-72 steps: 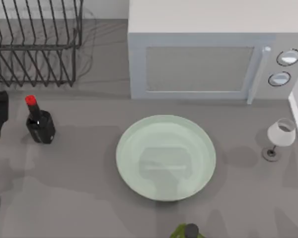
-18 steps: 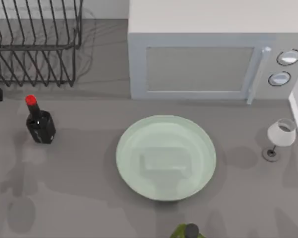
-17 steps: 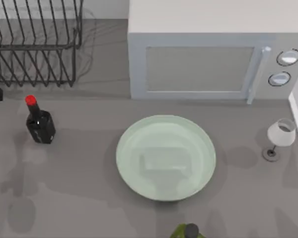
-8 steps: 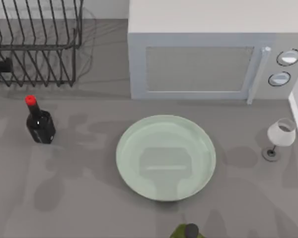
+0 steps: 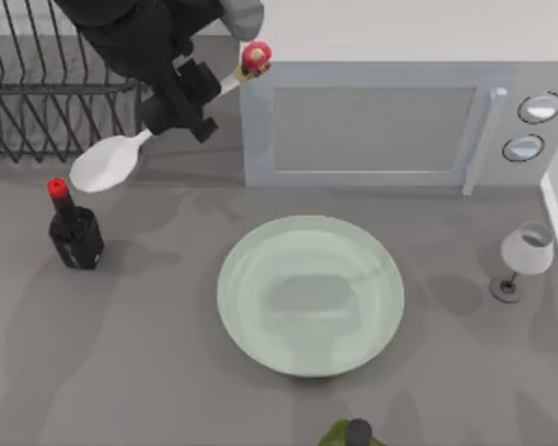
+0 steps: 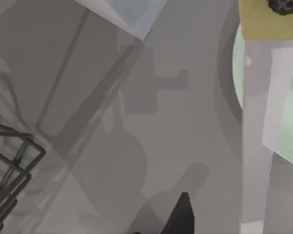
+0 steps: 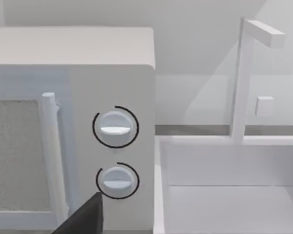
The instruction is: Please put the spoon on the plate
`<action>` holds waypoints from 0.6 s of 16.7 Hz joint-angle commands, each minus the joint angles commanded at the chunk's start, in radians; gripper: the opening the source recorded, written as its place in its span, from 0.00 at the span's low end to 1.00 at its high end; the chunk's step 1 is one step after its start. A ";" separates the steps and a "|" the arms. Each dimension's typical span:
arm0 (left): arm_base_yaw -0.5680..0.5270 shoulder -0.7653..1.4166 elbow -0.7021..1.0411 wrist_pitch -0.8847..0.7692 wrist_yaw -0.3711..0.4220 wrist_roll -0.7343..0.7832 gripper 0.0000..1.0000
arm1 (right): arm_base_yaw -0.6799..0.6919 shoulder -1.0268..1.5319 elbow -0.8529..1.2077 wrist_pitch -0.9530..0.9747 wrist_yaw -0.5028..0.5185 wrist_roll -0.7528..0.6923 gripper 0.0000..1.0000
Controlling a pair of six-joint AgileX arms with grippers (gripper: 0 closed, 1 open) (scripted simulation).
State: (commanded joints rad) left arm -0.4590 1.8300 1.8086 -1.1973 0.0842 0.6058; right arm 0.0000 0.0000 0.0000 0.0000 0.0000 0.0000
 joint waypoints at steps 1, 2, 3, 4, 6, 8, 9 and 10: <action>-0.065 0.045 0.023 -0.005 -0.002 0.057 0.00 | 0.000 0.000 0.000 0.000 0.000 0.000 1.00; -0.122 0.095 0.039 -0.007 -0.009 0.108 0.00 | 0.000 0.000 0.000 0.000 0.000 0.000 1.00; -0.170 0.147 0.048 -0.007 -0.019 0.152 0.00 | 0.000 0.000 0.000 0.000 0.000 0.000 1.00; -0.209 0.200 0.051 -0.006 -0.031 0.186 0.00 | 0.000 0.000 0.000 0.000 0.000 0.000 1.00; -0.264 0.294 0.042 -0.005 -0.059 0.227 0.00 | 0.000 0.000 0.000 0.000 0.000 0.000 1.00; -0.290 0.352 0.025 -0.005 -0.081 0.240 0.00 | 0.000 0.000 0.000 0.000 0.000 0.000 1.00; -0.295 0.365 0.019 -0.006 -0.087 0.240 0.00 | 0.000 0.000 0.000 0.000 0.000 0.000 1.00; -0.296 0.368 0.018 -0.006 -0.089 0.240 0.00 | 0.000 0.000 0.000 0.000 0.000 0.000 1.00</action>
State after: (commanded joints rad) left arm -0.7555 2.1980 1.8263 -1.2031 -0.0045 0.8462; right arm 0.0000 0.0000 0.0000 0.0000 0.0000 0.0000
